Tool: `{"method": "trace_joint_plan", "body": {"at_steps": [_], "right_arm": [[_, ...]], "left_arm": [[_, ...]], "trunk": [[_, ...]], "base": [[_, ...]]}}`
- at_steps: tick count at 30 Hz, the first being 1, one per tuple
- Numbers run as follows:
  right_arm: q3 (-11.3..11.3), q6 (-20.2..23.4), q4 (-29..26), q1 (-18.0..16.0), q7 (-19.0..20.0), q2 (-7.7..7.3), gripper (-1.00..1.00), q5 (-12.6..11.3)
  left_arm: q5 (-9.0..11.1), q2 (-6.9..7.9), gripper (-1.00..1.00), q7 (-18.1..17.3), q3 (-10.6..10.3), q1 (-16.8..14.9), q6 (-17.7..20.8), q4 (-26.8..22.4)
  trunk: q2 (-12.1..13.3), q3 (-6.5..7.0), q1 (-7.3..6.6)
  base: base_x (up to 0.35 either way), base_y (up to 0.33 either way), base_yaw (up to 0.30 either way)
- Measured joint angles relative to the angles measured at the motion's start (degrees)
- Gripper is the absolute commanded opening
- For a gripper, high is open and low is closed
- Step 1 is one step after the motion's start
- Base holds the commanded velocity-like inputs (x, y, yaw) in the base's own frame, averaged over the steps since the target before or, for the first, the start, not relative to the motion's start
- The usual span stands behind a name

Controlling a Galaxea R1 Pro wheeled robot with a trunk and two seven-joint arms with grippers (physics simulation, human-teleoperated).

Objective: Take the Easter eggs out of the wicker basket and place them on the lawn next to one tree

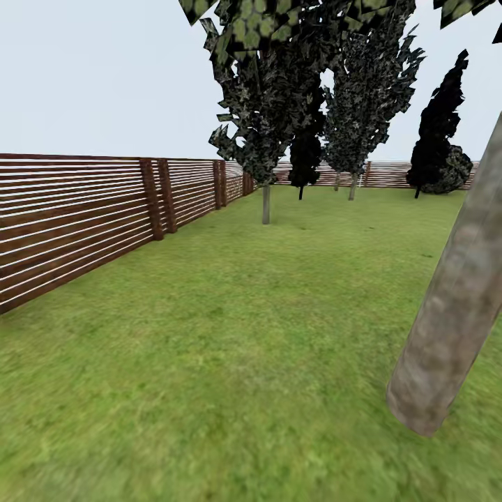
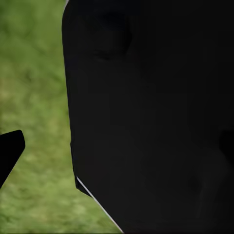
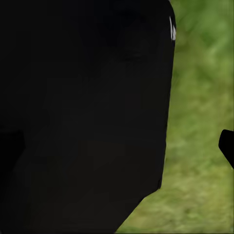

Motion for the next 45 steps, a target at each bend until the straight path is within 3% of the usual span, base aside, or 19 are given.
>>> {"method": "trace_joint_plan", "body": {"at_steps": [14,18,19,20,29,45], "right_arm": [[-0.27,-0.24,-0.42,0.03,0.17,0.03,1.0,-0.23],[-0.31,-0.24,-0.77,0.07,0.16,1.31,1.0,-0.23],[-0.29,-0.24,-0.85,0.07,0.16,2.63,1.0,-0.23],[-0.31,-0.24,-0.9,0.07,0.16,2.76,1.0,-0.23],[-0.25,-0.24,-1.45,0.07,0.16,3.12,1.0,-0.24],[-0.23,-0.24,-1.61,0.07,0.16,3.51,1.0,-0.18]], "left_arm": [[-0.31,0.01,1.0,0.17,-0.4,-0.38,-0.37,-0.22],[-0.37,-0.46,1.0,0.66,-0.4,-0.41,-1.53,-0.45],[-0.35,-0.48,1.0,0.68,-0.4,-0.41,-2.27,-0.48],[-0.35,-0.5,1.0,0.69,-0.4,-0.41,-2.34,-0.48],[-0.32,-0.52,1.0,0.72,-0.4,-0.41,-2.51,-0.58],[-0.32,-0.52,1.0,0.72,-0.32,-0.41,-2.81,-0.54]], "trunk": [[0.01,0.02,0.02],[0.01,0.02,0.04],[0.01,0.02,0.04],[0.01,0.02,0.04],[0.02,-0.01,0.04],[0.02,-0.81,0.04]], "base": [[-0.026,-0.01,0.0],[-0.274,-0.118,0.0],[-0.295,-0.133,0.0],[-0.299,-0.138,0.0],[-0.318,-0.058,0.03],[-0.335,0.03,0.221]]}}
